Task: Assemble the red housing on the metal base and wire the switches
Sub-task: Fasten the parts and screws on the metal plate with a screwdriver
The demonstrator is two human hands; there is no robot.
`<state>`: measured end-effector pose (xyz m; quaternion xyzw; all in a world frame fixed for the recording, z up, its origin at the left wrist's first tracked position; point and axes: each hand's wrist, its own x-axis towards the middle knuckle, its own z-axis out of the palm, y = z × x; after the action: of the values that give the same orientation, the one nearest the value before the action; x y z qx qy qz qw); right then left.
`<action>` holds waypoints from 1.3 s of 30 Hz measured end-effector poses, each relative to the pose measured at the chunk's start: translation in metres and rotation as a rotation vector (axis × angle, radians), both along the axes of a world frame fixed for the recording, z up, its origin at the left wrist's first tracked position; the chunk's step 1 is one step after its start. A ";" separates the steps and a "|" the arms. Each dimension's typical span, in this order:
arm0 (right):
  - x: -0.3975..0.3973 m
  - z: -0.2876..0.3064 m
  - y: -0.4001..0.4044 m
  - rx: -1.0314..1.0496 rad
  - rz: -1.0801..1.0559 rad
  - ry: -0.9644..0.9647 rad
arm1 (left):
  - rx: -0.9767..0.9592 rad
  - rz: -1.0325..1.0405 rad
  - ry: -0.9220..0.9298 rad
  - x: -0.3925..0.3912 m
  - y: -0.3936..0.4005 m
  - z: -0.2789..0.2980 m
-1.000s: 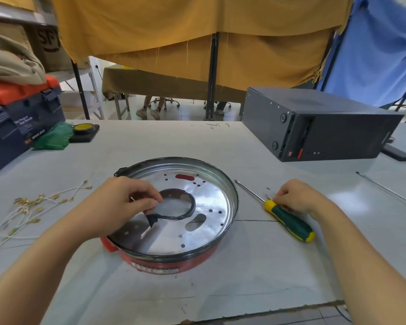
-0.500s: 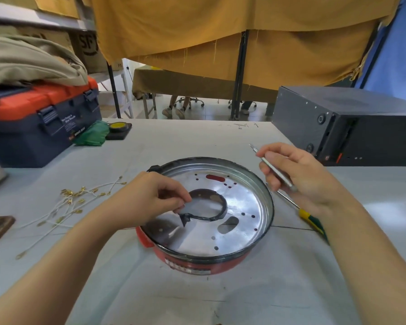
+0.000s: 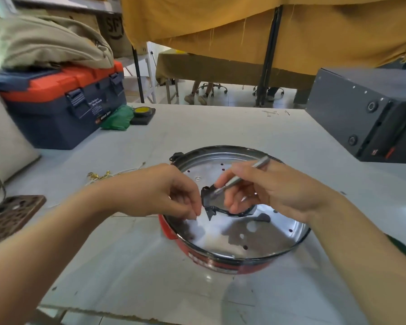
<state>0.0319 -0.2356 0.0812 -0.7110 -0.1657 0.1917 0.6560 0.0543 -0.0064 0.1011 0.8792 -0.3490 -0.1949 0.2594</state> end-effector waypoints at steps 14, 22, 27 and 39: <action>-0.001 -0.009 -0.005 -0.198 0.086 -0.048 | 0.134 -0.091 0.085 0.010 0.002 -0.008; 0.000 -0.011 -0.010 -0.186 0.103 -0.037 | 0.108 -0.120 0.061 0.008 0.000 -0.009; 0.001 -0.010 -0.009 -0.192 0.101 -0.041 | 0.130 -0.133 0.063 0.008 0.001 -0.010; 0.001 -0.012 -0.006 -0.179 0.105 -0.040 | 0.175 -0.162 0.098 0.009 -0.002 -0.005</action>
<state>0.0326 -0.2420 0.0696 -0.7608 -0.1979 0.2259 0.5753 0.0632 -0.0083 0.0962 0.8569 -0.3872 -0.2877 0.1817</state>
